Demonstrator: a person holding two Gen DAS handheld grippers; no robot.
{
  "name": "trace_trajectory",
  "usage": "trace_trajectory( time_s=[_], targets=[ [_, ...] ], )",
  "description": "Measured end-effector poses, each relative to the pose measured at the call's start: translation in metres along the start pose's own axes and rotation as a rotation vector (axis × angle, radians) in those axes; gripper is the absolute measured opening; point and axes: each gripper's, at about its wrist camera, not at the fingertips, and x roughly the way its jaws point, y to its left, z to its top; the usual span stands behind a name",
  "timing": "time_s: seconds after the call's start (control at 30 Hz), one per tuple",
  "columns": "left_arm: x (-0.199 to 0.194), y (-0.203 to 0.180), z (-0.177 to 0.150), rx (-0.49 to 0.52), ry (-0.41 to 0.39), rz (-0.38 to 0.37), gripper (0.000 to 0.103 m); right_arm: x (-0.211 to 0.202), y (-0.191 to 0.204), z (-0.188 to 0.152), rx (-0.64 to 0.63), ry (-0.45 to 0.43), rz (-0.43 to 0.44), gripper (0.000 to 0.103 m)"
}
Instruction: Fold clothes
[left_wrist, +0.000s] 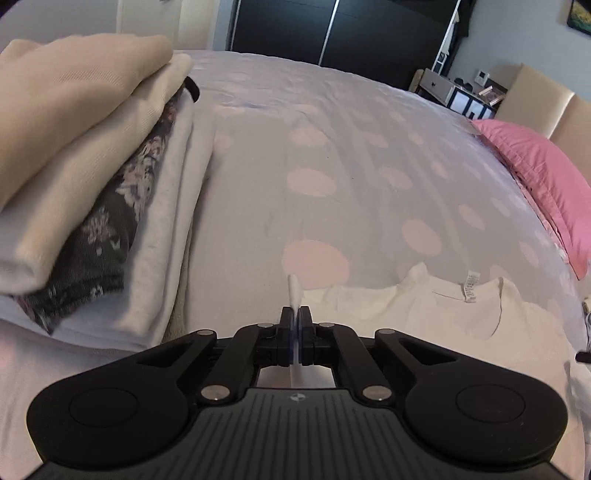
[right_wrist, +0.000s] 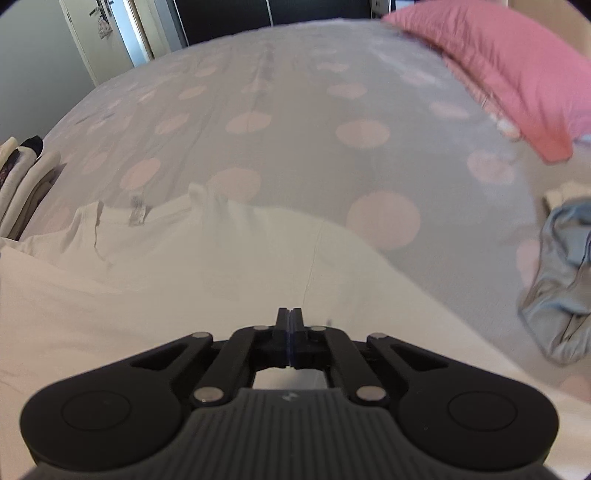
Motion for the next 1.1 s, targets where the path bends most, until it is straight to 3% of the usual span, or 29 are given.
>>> trace_trajectory(
  time_s=[0.2, 0.23, 0.27, 0.3, 0.33, 0.4, 0.43, 0.47, 0.7, 0.73, 0.77, 0.8, 0.83, 0.87, 0.9, 1.1],
  targets=[
    [0.025, 0.005, -0.006, -0.008, 0.107, 0.086, 0.003, 0.012, -0.002, -0.002, 0.022, 0.042, -0.004, 0.001],
    [0.025, 0.007, -0.008, -0.014, 0.109, 0.094, 0.004, 0.012, -0.004, -0.003, 0.037, 0.053, 0.006, 0.005],
    [0.023, 0.008, -0.009, -0.016, 0.101, 0.092, 0.007, 0.012, -0.006, -0.003, 0.052, 0.055, 0.019, 0.007],
    [0.019, 0.010, -0.011, -0.016, 0.094, 0.080, 0.018, 0.011, -0.009, -0.004, 0.067, 0.058, 0.031, 0.007],
    [0.016, 0.012, -0.012, -0.014, 0.088, 0.069, 0.026, 0.011, -0.011, -0.004, 0.079, 0.060, 0.042, 0.010],
    [0.010, 0.015, -0.015, -0.010, 0.078, 0.055, 0.030, 0.009, -0.015, -0.005, 0.098, 0.047, 0.059, 0.023],
    [0.009, 0.017, -0.014, -0.008, 0.074, 0.059, 0.031, 0.010, -0.016, -0.004, 0.109, 0.039, 0.063, 0.035],
    [0.010, 0.018, -0.014, -0.015, 0.068, 0.065, 0.030, 0.011, -0.017, -0.004, 0.119, 0.037, 0.062, 0.037],
    [0.032, 0.021, -0.013, -0.085, 0.049, 0.088, 0.030, 0.031, -0.021, -0.007, 0.163, 0.067, 0.042, 0.035],
    [0.033, 0.022, -0.013, -0.097, 0.029, 0.092, 0.030, 0.033, -0.022, -0.008, 0.168, 0.067, 0.049, 0.030],
    [0.036, 0.022, -0.013, -0.112, 0.027, 0.084, 0.030, 0.034, -0.023, -0.008, 0.167, 0.062, 0.060, 0.018],
    [0.039, 0.022, -0.013, -0.123, 0.037, 0.070, 0.029, 0.034, -0.022, -0.008, 0.159, 0.058, 0.071, 0.017],
    [0.042, 0.023, -0.013, -0.135, 0.048, 0.056, 0.017, 0.034, -0.021, -0.008, 0.146, 0.053, 0.078, 0.017],
    [0.045, 0.021, -0.013, -0.132, 0.057, 0.062, 0.006, 0.034, -0.019, -0.007, 0.126, 0.049, 0.077, 0.009],
    [0.047, 0.018, -0.014, -0.113, 0.062, 0.087, 0.001, 0.033, -0.017, -0.006, 0.107, 0.047, 0.072, 0.009],
    [0.033, 0.002, -0.017, -0.017, -0.026, 0.143, 0.000, 0.027, -0.008, -0.003, 0.054, -0.003, 0.024, 0.007]
  ],
)
